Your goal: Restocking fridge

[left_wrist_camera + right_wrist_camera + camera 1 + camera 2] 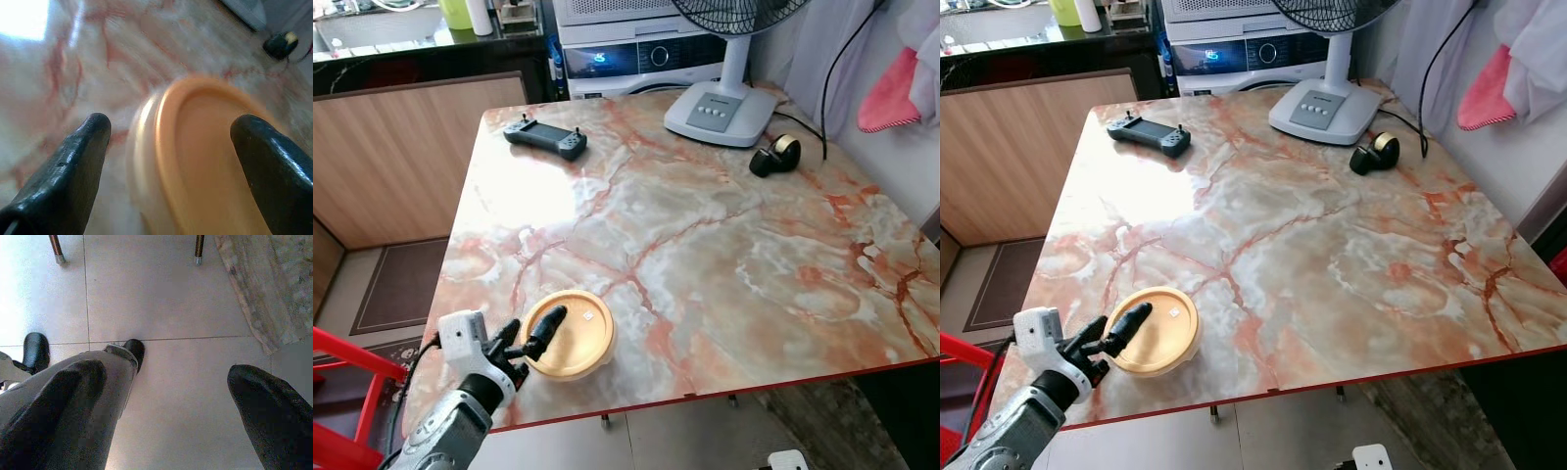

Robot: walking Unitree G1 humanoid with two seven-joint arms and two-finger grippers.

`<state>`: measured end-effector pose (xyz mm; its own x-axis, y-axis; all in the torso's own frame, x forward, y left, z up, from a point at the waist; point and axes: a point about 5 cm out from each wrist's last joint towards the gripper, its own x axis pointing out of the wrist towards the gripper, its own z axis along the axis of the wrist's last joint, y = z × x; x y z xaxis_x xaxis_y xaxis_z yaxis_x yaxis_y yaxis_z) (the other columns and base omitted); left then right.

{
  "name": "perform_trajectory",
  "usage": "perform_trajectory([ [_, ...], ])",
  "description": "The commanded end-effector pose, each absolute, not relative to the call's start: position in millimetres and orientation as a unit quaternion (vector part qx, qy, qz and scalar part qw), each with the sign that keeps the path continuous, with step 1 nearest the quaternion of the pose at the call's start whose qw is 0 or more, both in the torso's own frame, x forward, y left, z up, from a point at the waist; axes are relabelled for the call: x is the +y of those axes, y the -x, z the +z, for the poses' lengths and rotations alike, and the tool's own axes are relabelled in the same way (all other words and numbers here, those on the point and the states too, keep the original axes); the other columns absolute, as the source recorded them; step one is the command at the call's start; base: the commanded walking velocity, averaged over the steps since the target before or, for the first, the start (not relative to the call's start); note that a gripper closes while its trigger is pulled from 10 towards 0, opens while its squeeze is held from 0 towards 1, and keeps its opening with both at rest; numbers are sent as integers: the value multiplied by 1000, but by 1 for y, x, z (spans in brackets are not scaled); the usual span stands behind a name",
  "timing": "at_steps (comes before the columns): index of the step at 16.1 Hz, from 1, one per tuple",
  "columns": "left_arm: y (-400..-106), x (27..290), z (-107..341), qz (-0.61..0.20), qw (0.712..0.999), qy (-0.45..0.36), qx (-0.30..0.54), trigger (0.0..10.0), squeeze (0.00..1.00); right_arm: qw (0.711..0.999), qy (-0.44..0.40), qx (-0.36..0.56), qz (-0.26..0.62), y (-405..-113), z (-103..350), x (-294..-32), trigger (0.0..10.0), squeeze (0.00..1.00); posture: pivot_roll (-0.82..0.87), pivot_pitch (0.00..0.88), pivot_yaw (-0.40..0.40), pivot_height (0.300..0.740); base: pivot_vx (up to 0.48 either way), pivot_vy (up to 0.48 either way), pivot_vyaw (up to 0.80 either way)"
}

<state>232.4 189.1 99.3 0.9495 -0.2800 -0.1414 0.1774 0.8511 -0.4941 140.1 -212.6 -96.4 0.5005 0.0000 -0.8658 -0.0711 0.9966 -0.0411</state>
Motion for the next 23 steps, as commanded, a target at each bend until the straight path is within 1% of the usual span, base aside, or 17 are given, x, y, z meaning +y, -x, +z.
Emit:
perform_trajectory([
  [1, -231, 190, 93, -122, 956, 241, 119, 10000, 0, 863, 33, 505, 19, -137, -98, -212, 10000, 0, 71, 85, 19, 740, 0, 0, 0],
  [4, -243, 192, 88, -119, 952, 257, 113, 10000, 0, 863, 34, 504, 21, -138, -98, -212, 10000, 0, 64, 84, 14, 740, 0, 0, 0],
  [9, -259, 190, 84, -134, 949, 263, 109, 10000, 0, 864, 34, 502, 17, -139, -97, -213, 10000, 0, 45, 75, 13, 740, 0, 0, 0],
  [10, -262, 190, 83, -132, 949, 265, 108, 4392, 0, 864, 35, 502, 17, -139, -97, -213, 10000, 0, 45, 75, 13, 740, 0, 0, 0],
  [11, -265, 190, 83, -130, 948, 270, 104, 0, 0, 864, 35, 502, 16, -139, -97, -213, 10000, 0, 39, 72, 11, 740, 0, 0, 0],
  [17, -271, 190, 83, -138, 948, 272, 95, 0, 0, 862, 46, 504, 21, -140, -97, -214, 10000, 0, 32, 75, 5, 740, 0, 0, 0],
  [20, -271, 189, 82, -144, 951, 257, 94, 0, 0, 863, 44, 503, 21, -140, -96, -214, 10000, 0, 27, 83, 4, 740, 0, 0, 0],
  [23, -273, 191, 81, -134, 954, 252, 89, 0, 0, 863, 45, 503, 21, -140, -96, -214, 10000, 0, 25, 84, 4, 740, 0, 0, 0],
])
